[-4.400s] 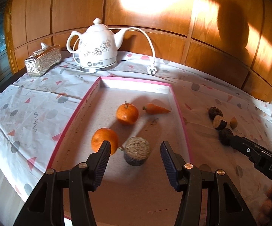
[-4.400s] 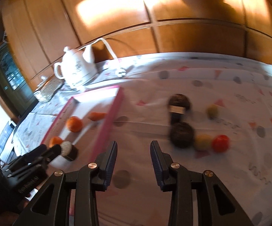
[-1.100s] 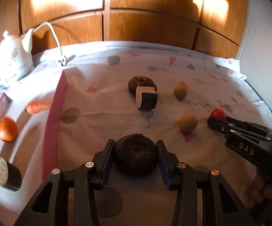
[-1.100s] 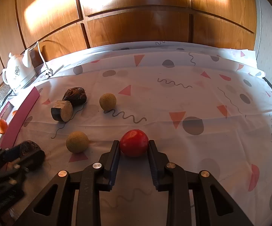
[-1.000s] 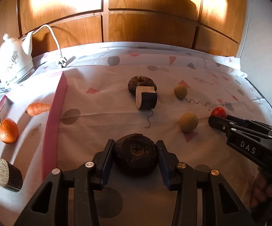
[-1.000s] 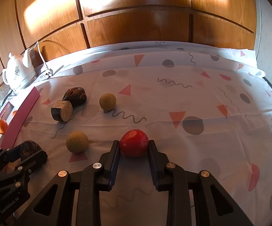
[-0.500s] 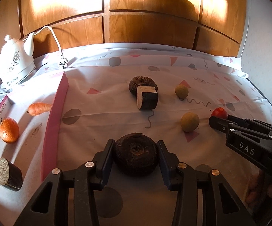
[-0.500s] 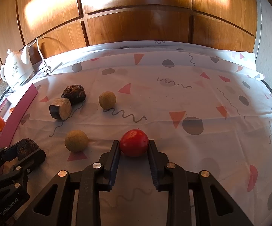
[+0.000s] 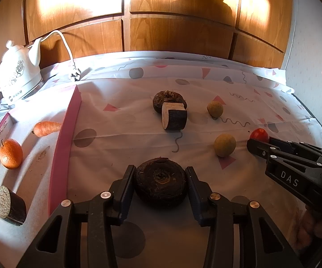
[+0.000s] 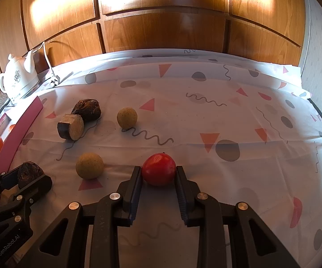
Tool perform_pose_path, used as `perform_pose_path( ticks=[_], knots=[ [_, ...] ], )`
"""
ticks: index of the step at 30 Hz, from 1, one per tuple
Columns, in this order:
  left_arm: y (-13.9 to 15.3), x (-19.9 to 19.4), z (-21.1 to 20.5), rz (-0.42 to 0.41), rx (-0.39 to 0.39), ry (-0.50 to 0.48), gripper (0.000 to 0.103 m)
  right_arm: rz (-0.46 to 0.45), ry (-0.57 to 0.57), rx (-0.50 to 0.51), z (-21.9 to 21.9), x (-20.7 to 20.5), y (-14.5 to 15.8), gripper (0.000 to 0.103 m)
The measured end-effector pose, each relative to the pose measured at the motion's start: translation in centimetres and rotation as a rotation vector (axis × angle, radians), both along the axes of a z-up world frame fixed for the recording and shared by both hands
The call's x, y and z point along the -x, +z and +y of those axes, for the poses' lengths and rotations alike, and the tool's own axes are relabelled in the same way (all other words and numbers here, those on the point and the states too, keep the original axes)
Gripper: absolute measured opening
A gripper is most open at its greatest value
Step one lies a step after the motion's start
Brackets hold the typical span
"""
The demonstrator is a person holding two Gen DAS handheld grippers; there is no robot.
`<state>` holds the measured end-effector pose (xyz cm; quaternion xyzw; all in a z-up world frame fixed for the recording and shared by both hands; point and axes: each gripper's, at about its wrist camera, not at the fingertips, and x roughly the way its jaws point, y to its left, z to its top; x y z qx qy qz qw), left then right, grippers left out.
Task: Organize fruits
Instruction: 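Carry the beet and tomato into the pink-rimmed tray and open both tools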
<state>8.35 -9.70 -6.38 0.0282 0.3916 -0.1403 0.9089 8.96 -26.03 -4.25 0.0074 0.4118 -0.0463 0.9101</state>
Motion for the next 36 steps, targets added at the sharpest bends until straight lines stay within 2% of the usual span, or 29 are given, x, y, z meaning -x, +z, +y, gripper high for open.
perform_pose_path(
  ticks=[4, 8, 15, 23, 30, 36],
  knots=[
    [0.3, 0.1, 0.0, 0.007, -0.002, 0.008, 0.044, -0.002, 0.001, -0.004, 0.0, 0.0, 0.1, 0.03],
    [0.8, 0.6, 0.7, 0.037, 0.026, 0.024, 0.044, -0.003, 0.001, -0.007, 0.0, 0.1, 0.1, 0.03],
    [2.8, 2.0, 2.3, 0.042, 0.068, 0.028, 0.045, 0.0, 0.002, -0.001, 0.1, 0.1, 0.1, 0.029],
    [5.5, 1.8, 7.8, 0.015, 0.106, 0.122, 0.045, -0.029, 0.02, 0.002, 1.1, 1.1, 1.6, 0.028],
    [5.7, 0.2, 14.3, 0.006, 0.104, 0.301, 0.045, -0.076, 0.157, -0.039, 5.1, 1.5, 4.3, 0.029],
    [5.7, -0.8, 18.1, -0.008, 0.067, 0.4, 0.045, -0.052, 0.324, -0.103, 10.3, 1.0, 4.9, 0.029]
  ],
)
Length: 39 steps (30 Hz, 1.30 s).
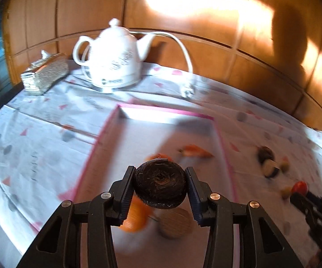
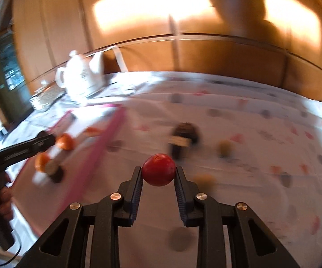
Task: Organize fruits
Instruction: 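Carry the beet and tomato into the pink-rimmed tray and open both tools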
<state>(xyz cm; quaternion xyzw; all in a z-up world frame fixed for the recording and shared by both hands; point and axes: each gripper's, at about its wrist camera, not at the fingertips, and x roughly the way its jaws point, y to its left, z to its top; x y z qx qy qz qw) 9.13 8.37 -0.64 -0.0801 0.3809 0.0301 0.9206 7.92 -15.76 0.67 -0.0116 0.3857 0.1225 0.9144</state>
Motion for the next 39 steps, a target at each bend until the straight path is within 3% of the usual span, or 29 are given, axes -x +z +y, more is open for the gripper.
perform_pose_path(
  ticks=[5, 9, 24, 32, 39],
  knots=[
    [-0.3, -0.7, 2.1, 0.011, -0.031, 0.066, 0.045, 0.034, 0.094, -0.038, 3.9, -0.7, -0.2, 0.028],
    [-0.2, -0.1, 2.9, 0.0, -0.021, 0.095, 0.055, 0.052, 0.149, -0.055, 6.5, -1.6, -0.2, 0.029],
    [-0.4, 2.7, 2.4, 0.001, 0.028, 0.098, 0.055, 0.122, 0.212, -0.053, 11.6, -3.9, -1.7, 0.03],
    [-0.6, 3.6, 2.2, 0.006, 0.035, 0.095, 0.055, 0.119, 0.217, -0.081, 11.9, -3.1, -1.6, 0.036],
    [-0.3, 4.0, 0.7, -0.007, 0.034, 0.052, 0.055, 0.075, 0.116, -0.111, 8.4, -1.7, -0.6, 0.036]
  ],
)
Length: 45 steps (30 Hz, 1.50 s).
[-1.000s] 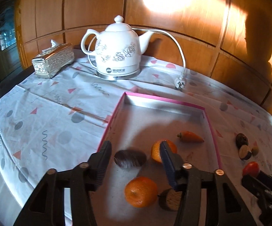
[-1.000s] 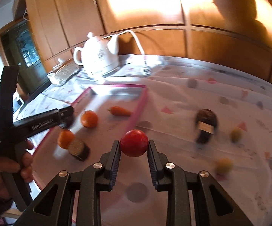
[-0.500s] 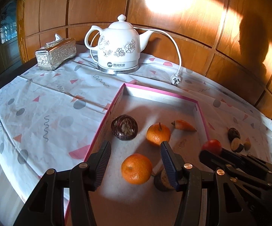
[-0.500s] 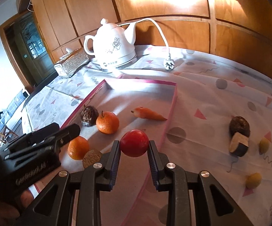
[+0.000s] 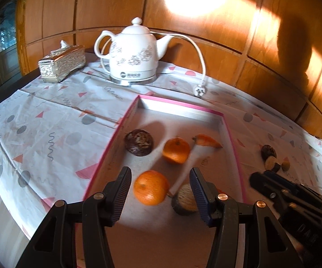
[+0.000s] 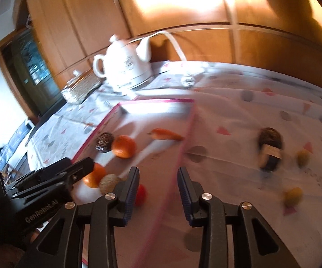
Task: Organize fruits
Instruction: 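Carry the beet and tomato into the pink-rimmed tray and open both tools, then grasp the small tan round fruit with the right tool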
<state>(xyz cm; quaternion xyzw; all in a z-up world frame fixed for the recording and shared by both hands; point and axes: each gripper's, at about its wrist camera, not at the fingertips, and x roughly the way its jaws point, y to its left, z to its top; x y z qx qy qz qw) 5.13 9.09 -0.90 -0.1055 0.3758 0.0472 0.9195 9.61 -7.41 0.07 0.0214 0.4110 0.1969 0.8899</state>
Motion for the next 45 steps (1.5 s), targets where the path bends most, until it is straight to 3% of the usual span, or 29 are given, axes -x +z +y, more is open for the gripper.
perform_pose_path(
  ticks=[18, 33, 35, 40, 45],
  knots=[
    [0.2, 0.1, -7.0, 0.005, -0.017, -0.201, 0.055, 0.016, -0.324, 0.067, -13.8, 2.0, -1.5, 0.036],
    [-0.7, -0.2, -11.7, 0.034, -0.03, -0.331, 0.055, 0.049, -0.326, 0.102, -13.8, -0.5, -3.4, 0.035],
    [-0.7, -0.4, -12.1, 0.038, -0.027, -0.338, 0.055, 0.039, -0.328, 0.127, -13.7, -0.7, -3.6, 0.028],
    [-0.8, -1.2, -13.1, 0.043, -0.031, -0.359, 0.055, 0.006, -0.316, 0.204, -13.7, -0.4, -3.3, 0.028],
    [-1.2, -2.3, -14.0, 0.067, -0.019, -0.367, 0.055, -0.014, -0.386, 0.305, -15.6, -0.1, -3.5, 0.028]
  ],
)
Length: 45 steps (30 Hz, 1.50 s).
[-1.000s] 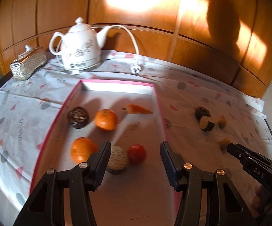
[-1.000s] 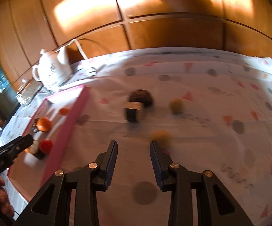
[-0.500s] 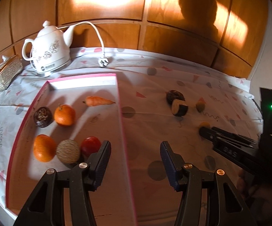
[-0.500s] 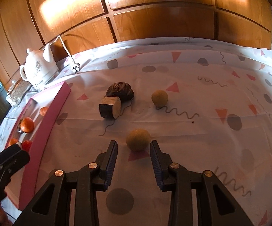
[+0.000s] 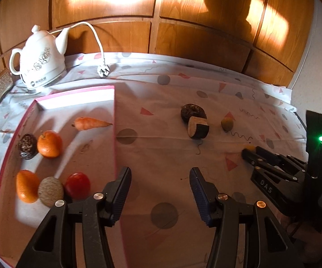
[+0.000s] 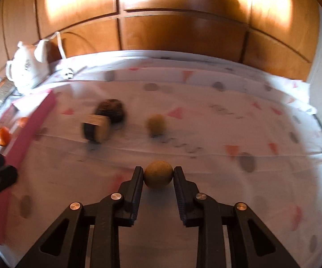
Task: Organize fruits
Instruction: 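Grasp the small tan round fruit with the right tool, then grasp the white-faced cut yam piece with the left tool while the right tool holds the fruit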
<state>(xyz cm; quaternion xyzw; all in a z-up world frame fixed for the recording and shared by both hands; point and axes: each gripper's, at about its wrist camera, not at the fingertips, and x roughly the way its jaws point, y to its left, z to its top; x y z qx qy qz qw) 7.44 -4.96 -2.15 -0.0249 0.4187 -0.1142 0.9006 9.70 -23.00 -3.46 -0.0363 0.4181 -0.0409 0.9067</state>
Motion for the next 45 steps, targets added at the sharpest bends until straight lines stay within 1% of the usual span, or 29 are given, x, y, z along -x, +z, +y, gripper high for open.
perform_pose_path(
  ticks=[4, 6, 15, 21, 25, 33, 38, 39, 40, 41, 42, 43, 45],
  knots=[
    [-0.2, -0.7, -0.9, 0.013, 0.003, -0.005, 0.055, -0.016, -0.062, 0.01, -1.9, 0.2, 0.0, 0.028],
    [-0.3, -1.1, -1.6, 0.016, 0.004, -0.013, 0.055, -0.025, -0.081, -0.01, -2.5, 0.3, -0.1, 0.028],
    [-0.7, -3.5, -4.7, 0.026, 0.007, -0.038, 0.055, -0.043, -0.083, -0.044, -2.8, 0.5, -0.4, 0.028],
    [-1.4, -4.7, -5.8, 0.037, -0.004, -0.028, 0.055, -0.047, -0.083, -0.062, -3.1, 0.6, -0.5, 0.028],
    [-1.8, -5.3, -6.4, 0.041, -0.01, -0.027, 0.055, -0.026, -0.083, -0.075, -3.3, 0.2, -0.9, 0.028],
    [-2.2, -6.9, -7.6, 0.039, -0.023, -0.026, 0.055, -0.035, -0.084, -0.091, -3.4, 0.4, -0.9, 0.028],
    [-2.9, -8.4, -8.4, 0.048, -0.047, -0.027, 0.054, -0.036, -0.084, -0.095, -3.4, 0.4, -1.0, 0.028],
    [-3.2, -8.8, -8.5, 0.05, -0.058, -0.023, 0.05, -0.036, -0.084, -0.095, -3.4, 0.4, -1.0, 0.028],
    [-3.4, -9.1, -8.7, 0.049, -0.062, -0.02, 0.043, -0.035, -0.084, -0.094, -3.4, 0.4, -1.0, 0.028],
    [-3.5, -9.1, -8.7, 0.037, -0.068, -0.017, 0.04, -0.034, -0.084, -0.093, -3.4, 0.4, -1.0, 0.028],
    [-3.5, -9.1, -8.7, 0.033, -0.074, -0.019, 0.03, -0.034, -0.084, -0.093, -3.4, 0.4, -1.0, 0.028],
    [-3.6, -9.0, -8.5, 0.03, -0.068, -0.015, 0.024, -0.034, -0.084, -0.092, -3.4, 0.4, -1.0, 0.028],
    [-3.4, -8.7, -7.9, 0.029, -0.048, -0.012, 0.024, -0.034, -0.084, -0.094, -3.4, 0.4, -1.1, 0.028]
  ],
)
